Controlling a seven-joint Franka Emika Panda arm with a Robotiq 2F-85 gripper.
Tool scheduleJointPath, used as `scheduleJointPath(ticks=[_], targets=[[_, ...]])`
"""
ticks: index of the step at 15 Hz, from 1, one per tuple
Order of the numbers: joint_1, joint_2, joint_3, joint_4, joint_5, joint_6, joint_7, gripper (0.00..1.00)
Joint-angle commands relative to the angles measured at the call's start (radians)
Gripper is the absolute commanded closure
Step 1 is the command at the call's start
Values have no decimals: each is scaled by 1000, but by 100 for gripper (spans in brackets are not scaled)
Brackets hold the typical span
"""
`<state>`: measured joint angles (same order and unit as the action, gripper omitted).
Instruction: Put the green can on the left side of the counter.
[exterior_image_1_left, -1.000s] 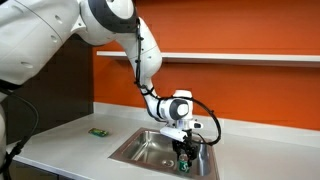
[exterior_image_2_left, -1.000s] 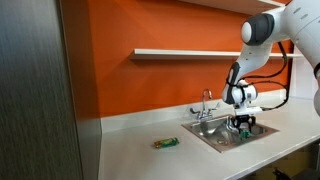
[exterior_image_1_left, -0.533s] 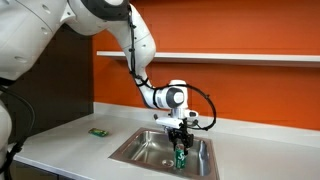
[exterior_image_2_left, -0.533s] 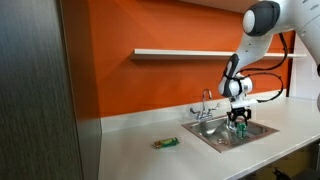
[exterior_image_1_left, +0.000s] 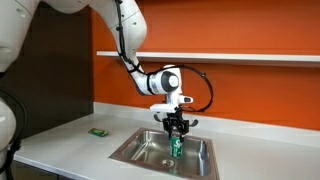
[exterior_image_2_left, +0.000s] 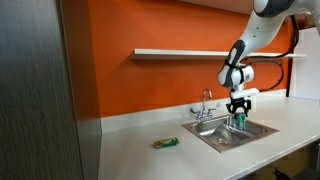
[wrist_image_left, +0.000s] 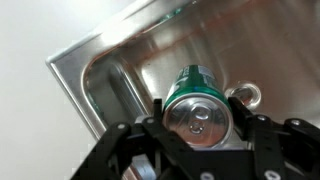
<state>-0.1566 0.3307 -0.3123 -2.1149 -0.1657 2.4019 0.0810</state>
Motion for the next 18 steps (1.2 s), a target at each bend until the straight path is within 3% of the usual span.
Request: scheduleJointPath(ticks=[1,18], targets=[[15,-134,16,-72,-55,-60,21,59],[103,-473,231,-260,-51,-206,-36,59]])
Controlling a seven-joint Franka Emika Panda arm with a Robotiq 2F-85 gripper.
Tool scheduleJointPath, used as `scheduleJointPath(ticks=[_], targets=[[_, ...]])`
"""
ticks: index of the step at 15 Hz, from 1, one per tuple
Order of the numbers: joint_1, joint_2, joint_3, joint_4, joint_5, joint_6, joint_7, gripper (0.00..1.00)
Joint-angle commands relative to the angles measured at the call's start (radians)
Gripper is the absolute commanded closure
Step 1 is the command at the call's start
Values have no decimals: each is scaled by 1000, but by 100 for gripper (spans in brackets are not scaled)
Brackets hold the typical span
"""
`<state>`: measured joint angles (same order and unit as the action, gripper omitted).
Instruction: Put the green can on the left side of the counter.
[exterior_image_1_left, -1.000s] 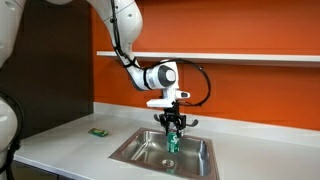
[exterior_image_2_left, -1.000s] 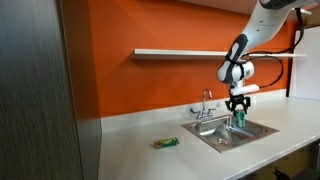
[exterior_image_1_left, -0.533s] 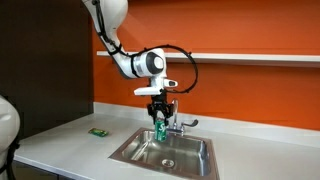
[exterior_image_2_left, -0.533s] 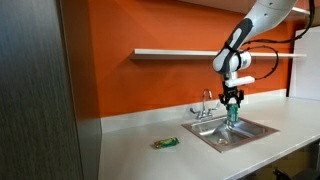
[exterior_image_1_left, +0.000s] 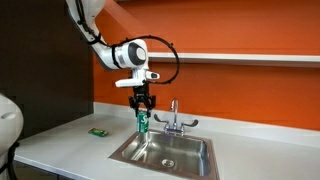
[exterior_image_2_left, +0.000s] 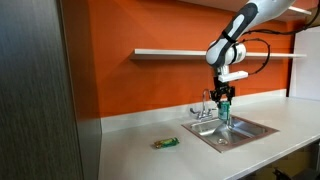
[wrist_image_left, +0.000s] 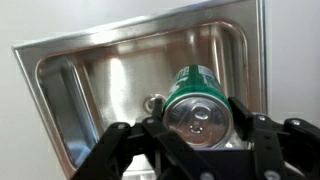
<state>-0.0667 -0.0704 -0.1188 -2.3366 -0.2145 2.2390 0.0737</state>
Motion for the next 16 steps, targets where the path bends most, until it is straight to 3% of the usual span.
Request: scheduleJointPath(ticks=[1,16], targets=[[23,-81,51,-46,-1,-49,-32,59],[170,-76,187,-135,100,15,-129,59]])
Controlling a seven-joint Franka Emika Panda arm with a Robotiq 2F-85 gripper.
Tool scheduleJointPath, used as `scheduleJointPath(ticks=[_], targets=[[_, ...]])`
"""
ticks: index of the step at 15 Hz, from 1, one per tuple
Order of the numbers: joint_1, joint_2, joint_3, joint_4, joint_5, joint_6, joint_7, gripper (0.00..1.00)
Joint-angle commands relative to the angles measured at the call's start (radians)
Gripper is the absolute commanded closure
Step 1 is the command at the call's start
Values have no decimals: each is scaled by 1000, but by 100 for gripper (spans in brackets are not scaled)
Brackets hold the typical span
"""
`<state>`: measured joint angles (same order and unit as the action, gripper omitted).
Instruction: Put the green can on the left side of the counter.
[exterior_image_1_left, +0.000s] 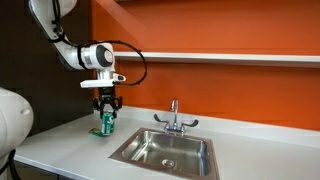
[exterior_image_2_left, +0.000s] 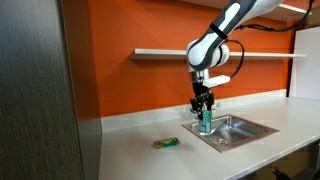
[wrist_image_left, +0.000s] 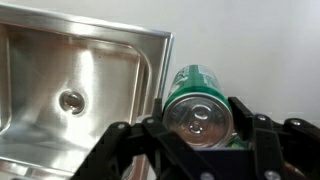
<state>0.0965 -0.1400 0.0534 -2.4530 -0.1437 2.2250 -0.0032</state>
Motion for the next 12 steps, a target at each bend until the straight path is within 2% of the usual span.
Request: scheduleJointPath(ticks=[1,12], targets=[[12,1,17,-24,38,42,-63,59],[24,81,39,-62,38,164,-65,59]])
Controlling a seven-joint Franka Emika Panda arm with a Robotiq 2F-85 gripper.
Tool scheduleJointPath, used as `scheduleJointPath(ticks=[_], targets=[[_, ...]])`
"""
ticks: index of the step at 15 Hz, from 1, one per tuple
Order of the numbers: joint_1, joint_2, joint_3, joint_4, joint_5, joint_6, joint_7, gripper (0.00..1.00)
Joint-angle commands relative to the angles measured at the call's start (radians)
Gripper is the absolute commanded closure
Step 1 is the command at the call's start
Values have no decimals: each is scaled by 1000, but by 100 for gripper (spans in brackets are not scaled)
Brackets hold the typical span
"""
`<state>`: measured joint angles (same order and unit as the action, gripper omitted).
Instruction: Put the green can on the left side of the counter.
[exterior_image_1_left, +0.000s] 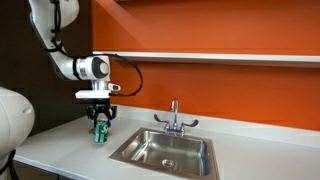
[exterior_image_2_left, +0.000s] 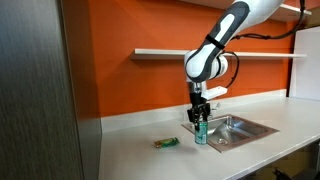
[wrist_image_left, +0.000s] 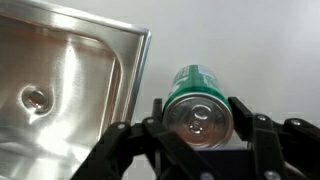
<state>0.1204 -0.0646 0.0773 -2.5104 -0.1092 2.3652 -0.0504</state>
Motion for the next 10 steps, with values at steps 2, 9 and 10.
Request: scheduleJointPath(ticks=[2,9,10], targets=[[2,19,22,-6,-3,37,-11,59],[9,51,31,-14,-14,79,-4,59],[9,56,31,-16,-17,84,-1,59]])
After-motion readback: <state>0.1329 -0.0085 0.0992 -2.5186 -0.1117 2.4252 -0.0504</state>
